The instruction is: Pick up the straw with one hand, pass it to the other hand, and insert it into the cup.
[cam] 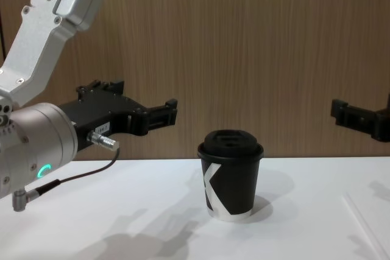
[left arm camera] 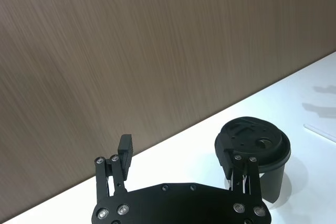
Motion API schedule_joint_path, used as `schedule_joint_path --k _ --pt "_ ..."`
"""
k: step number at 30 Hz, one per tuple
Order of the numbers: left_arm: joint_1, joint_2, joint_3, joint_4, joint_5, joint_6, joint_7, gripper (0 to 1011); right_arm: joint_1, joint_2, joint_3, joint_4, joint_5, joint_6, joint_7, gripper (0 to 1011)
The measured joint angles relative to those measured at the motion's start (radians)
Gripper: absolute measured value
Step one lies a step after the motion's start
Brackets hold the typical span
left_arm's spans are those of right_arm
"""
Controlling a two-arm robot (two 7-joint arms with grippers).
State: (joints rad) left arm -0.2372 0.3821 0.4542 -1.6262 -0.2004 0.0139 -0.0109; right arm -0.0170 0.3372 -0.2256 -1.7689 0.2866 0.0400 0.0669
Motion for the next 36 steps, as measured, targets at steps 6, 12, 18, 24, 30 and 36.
schedule_joint_path --k 6,12,18,24,30,36 --pt "0.0 0.0 0.0 0.0 0.0 0.0 0.0 1003 -0.009 0.001 0.0 -0.021 -0.001 0.042 -0.002 1001" --pt "0.0 0.0 0.0 0.0 0.0 0.0 0.0 1003 -0.02 0.007 -0.002 -0.055 0.0 0.12 -0.008 1001" --pt "0.0 0.0 0.0 0.0 0.0 0.0 0.0 1003 -0.031 0.017 -0.003 -0.092 0.005 0.204 -0.008 1001" --pt "0.0 0.0 0.0 0.0 0.0 0.0 0.0 1003 -0.043 0.03 -0.005 -0.126 0.01 0.288 -0.006 1001" --pt "0.0 0.0 0.0 0.0 0.0 0.0 0.0 1003 -0.05 0.041 -0.011 -0.139 0.009 0.354 -0.001 1001" --pt "0.0 0.0 0.0 0.0 0.0 0.0 0.0 1003 -0.053 0.048 -0.018 -0.135 0.0 0.394 0.003 1001"
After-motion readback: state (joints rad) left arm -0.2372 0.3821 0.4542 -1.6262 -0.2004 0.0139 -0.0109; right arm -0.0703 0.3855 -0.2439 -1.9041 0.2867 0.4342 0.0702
